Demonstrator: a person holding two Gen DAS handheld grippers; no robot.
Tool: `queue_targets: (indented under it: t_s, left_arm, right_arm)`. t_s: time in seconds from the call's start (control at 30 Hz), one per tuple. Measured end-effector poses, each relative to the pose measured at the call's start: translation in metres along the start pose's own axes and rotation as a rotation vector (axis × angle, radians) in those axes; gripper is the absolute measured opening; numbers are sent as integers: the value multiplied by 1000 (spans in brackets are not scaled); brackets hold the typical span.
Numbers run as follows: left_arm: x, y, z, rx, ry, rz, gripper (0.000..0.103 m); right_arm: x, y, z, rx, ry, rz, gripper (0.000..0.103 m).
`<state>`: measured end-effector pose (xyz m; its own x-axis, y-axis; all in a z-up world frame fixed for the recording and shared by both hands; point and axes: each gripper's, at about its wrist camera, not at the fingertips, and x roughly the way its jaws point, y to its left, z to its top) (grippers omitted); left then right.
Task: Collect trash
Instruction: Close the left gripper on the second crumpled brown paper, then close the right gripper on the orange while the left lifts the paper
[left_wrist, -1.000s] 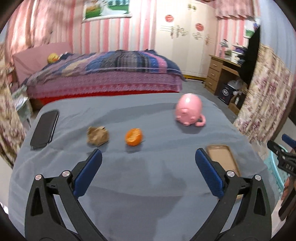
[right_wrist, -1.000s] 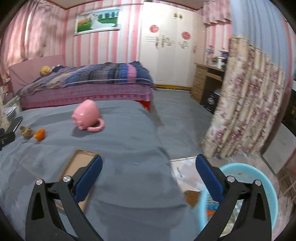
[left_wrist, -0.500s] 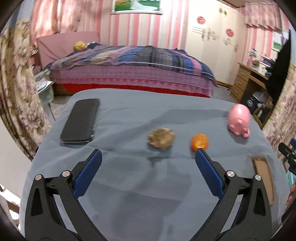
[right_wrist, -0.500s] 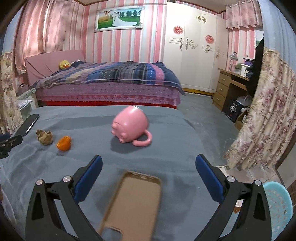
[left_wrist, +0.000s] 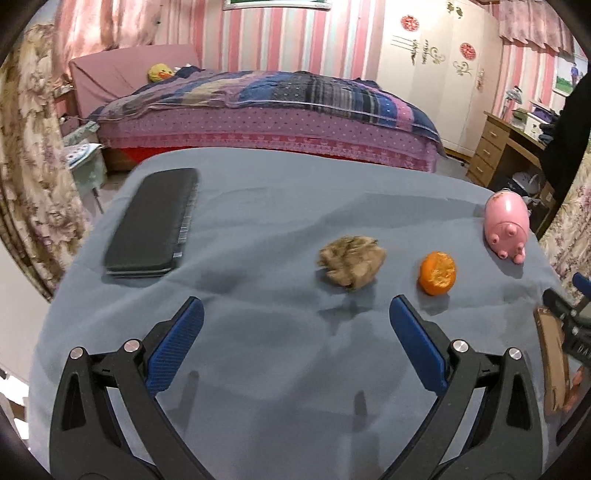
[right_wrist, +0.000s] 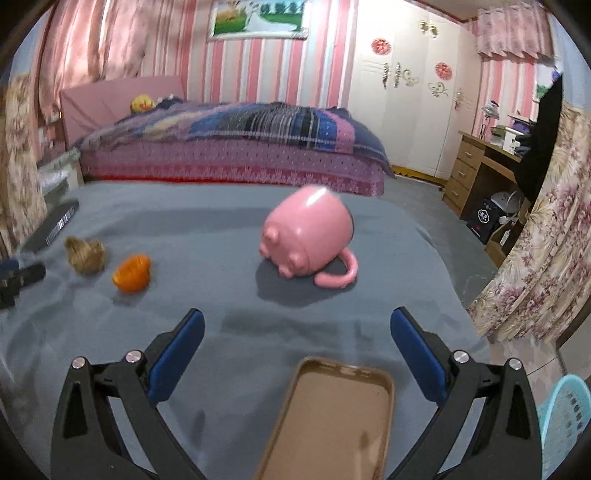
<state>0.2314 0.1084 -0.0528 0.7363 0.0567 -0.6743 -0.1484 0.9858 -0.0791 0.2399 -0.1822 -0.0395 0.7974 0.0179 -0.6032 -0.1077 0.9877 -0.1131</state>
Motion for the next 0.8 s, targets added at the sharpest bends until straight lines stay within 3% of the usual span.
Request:
queue_targets:
  t_s: [0.1,0.2,0.3,0.33,0.37,0.47,0.67,0.8]
  left_arm:
    - [15,-11,7,-6,7,-12,94]
    - [28,-20,15,11,20,-22,83]
    - [44,-25,19,39,55,-24,62]
    - [47,-24,18,35,71,-44,47]
    - [49,-23,18,28,79,-83,39]
    - [40,-26,18,52,48,-72,30]
    - [15,-11,10,50,58,-52,29]
    - [-10,17,8,-2,62,-18,29]
  right_arm:
    - [4,-6,0,19,1,7,98]
    - [7,-10,1,39,-9,-21,98]
    - [11,-11,1,52,-10,-8,98]
    - [11,-11,1,55,-7,-3,98]
    - [13,-11,1,62,5,6,98]
    - [13,-9,1,58,13,16,98]
    - [7,16,7,20,-24,36,99]
    - [6,42,11,-11,1,67,99]
